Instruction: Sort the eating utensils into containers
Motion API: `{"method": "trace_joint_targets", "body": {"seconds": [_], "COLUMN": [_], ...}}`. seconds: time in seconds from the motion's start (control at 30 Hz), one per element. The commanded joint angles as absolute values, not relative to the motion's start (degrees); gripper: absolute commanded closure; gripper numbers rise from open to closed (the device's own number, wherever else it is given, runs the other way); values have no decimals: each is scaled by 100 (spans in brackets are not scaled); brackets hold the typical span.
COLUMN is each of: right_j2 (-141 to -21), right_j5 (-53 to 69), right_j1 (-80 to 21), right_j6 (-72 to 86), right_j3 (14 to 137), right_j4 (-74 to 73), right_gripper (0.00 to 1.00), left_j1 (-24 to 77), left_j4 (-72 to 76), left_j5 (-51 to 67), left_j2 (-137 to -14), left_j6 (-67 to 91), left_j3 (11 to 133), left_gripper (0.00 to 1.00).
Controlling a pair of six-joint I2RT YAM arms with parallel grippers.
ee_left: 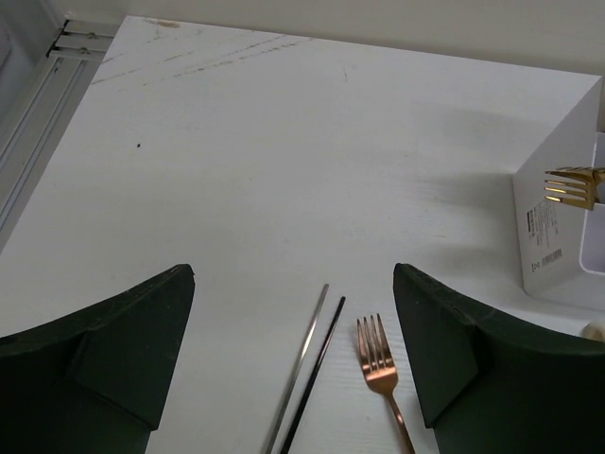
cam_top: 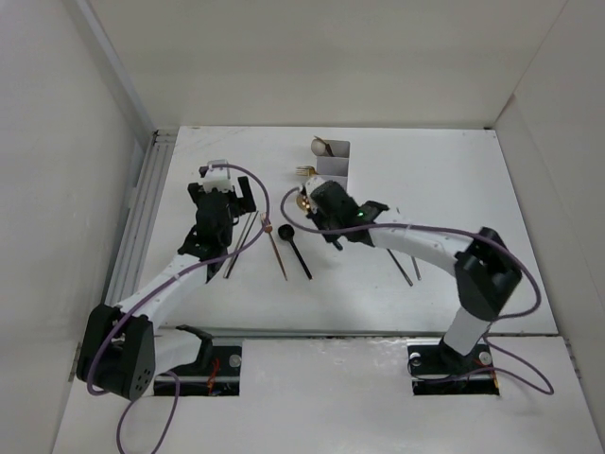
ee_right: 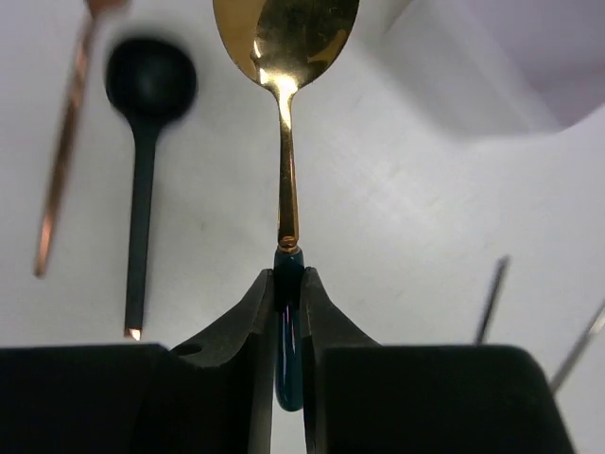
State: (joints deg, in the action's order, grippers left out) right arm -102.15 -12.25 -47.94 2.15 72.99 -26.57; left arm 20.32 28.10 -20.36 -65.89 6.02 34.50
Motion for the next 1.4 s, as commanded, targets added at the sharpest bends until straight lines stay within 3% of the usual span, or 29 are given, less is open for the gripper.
{"method": "trace_joint_targets", "body": {"seconds": [0.0,0.2,0.63,0.93,1.37], "right_j2": [-9090,-8876,-10977,-11942,-12199], "right_j5": [-1503,-400,1924,1845,1898], "right_j1": [-4404,-3202,-2162,-1846,-1784], "right_j6": [-324,-896,-695,-1,281], "right_j3": [7322,7443,8455,8587,8359], "right_j4": [-1058,859,3909,4631,4421], "right_gripper": [100,100,100,100,100], "left_j1": [1917,1723,1670,1617,1354], "left_j4": [3120,3067,2664,2435,2285], "left_j5": [-2030,-1854,-1802,-2004,-1758], "left_j2": [-6670,-6951,-8059,-9087,-9299], "left_j6": [677,817,712,765,1248], "left_j3": [3542,3743,4577,5492,5590], "left_gripper": [16,16,16,14,14]}}
